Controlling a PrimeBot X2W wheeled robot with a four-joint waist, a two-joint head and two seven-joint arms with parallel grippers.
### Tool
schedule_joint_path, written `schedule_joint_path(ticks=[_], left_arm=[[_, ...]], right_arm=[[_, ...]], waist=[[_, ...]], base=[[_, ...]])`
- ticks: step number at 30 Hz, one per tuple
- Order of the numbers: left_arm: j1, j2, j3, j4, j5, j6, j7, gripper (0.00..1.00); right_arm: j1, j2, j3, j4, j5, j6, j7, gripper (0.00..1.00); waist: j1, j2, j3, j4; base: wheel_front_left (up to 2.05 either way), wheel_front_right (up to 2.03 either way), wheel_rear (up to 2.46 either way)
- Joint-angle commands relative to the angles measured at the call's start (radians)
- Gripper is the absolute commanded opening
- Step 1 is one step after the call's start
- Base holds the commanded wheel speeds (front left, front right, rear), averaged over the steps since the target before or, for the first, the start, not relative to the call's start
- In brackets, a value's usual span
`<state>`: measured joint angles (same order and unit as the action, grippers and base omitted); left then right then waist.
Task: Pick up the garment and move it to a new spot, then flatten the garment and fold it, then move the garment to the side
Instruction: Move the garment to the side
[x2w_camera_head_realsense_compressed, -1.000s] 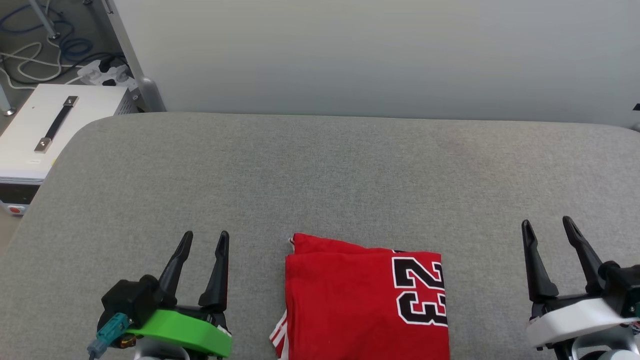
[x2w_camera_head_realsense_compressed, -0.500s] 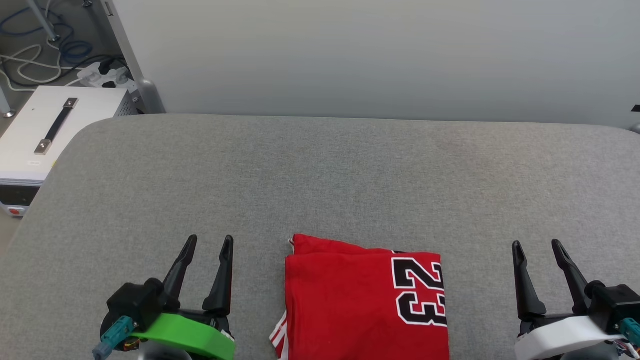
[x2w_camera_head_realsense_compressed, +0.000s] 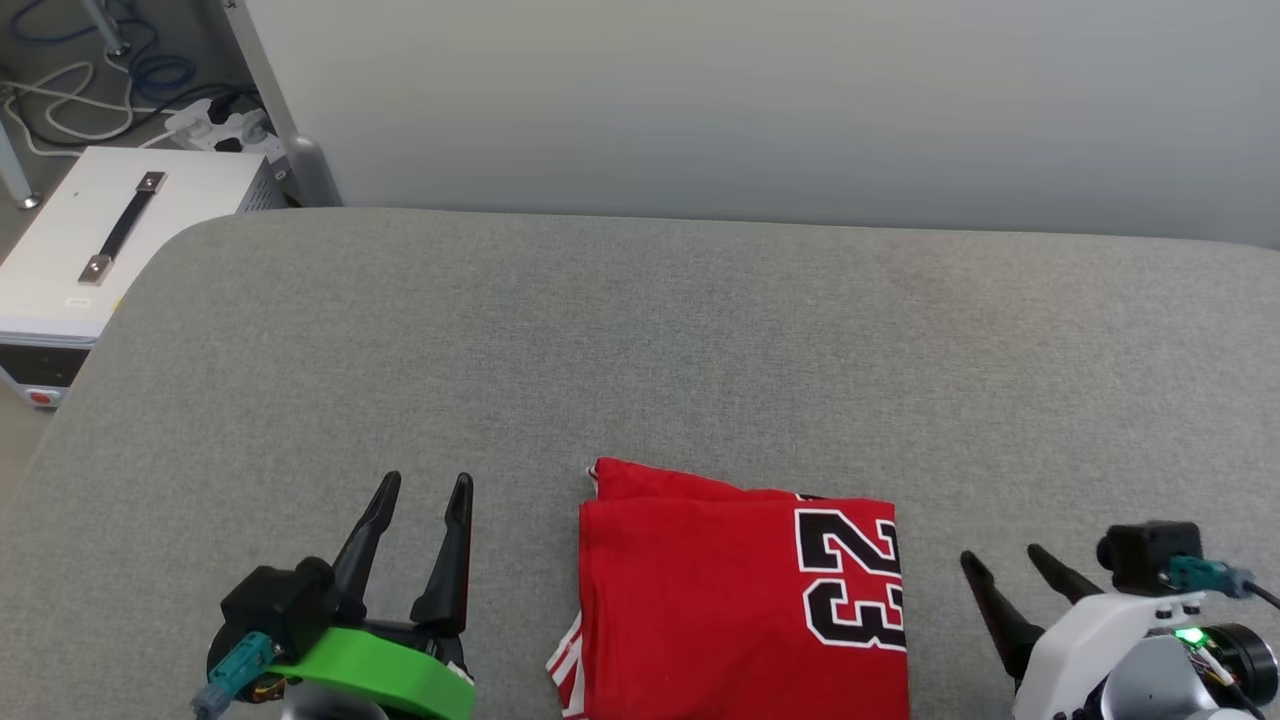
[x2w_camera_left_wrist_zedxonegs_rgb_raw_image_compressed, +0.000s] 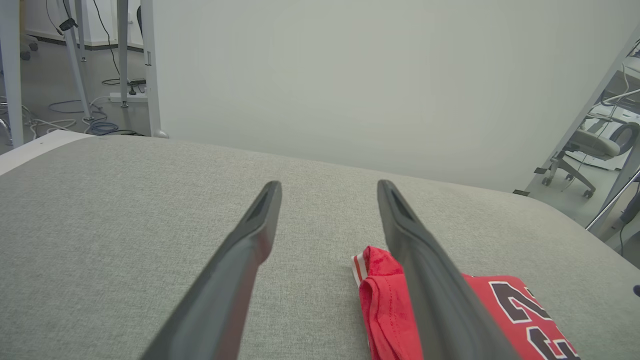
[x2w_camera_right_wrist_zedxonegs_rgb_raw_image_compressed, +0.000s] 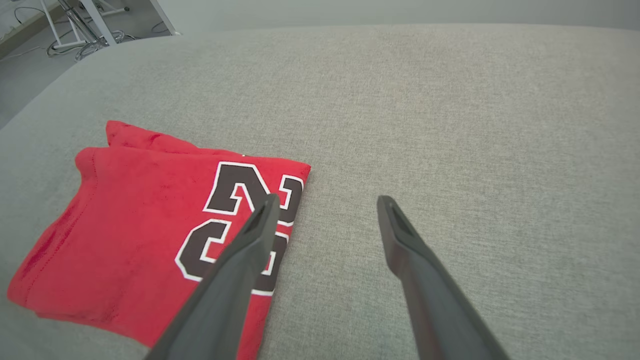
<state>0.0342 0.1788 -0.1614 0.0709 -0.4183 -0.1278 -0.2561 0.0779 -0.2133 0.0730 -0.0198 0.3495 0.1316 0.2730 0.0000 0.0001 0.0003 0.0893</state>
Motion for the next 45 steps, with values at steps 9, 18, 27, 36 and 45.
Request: schedule_joint_path(ticks=[9, 18, 27, 36, 45], left_arm=[[-0.056, -0.001, -0.018, 0.004, -0.012, -0.003, -0.006, 1.00], [-0.097, -0.004, -0.038, 0.010, -0.015, -0.003, -0.006, 1.00], [-0.117, -0.008, -0.044, 0.013, -0.016, -0.003, -0.006, 1.00], [-0.117, -0.007, -0.053, 0.026, -0.022, -0.003, -0.006, 1.00], [-0.091, 0.001, -0.121, 0.032, -0.037, -0.003, -0.006, 1.00]], right_arm=[[-0.074, 0.032, 0.007, -0.037, 0.060, -0.001, 0.505, 1.00], [-0.132, 0.096, -0.001, 0.023, -0.014, -0.001, 0.573, 1.00], [-0.149, 0.120, 0.049, 0.146, -0.036, -0.001, 0.585, 1.00], [-0.179, 0.073, 0.128, 0.178, -0.028, -0.001, 0.507, 0.00], [-0.209, -0.152, 0.275, 0.064, -0.029, -0.001, 0.475, 0.00]], waist=[[0.0000, -0.0001, 0.081, 0.063], [0.0000, -0.0001, 0.139, 0.115], [0.0000, -0.0001, 0.163, 0.137], [0.0000, -0.0001, 0.143, 0.114], [0.0000, -0.0001, 0.099, 0.014]], base=[[0.00, 0.00, 0.00], [0.00, 0.00, 0.00], [0.00, 0.00, 0.00], [0.00, 0.00, 0.00], [0.00, 0.00, 0.00]])
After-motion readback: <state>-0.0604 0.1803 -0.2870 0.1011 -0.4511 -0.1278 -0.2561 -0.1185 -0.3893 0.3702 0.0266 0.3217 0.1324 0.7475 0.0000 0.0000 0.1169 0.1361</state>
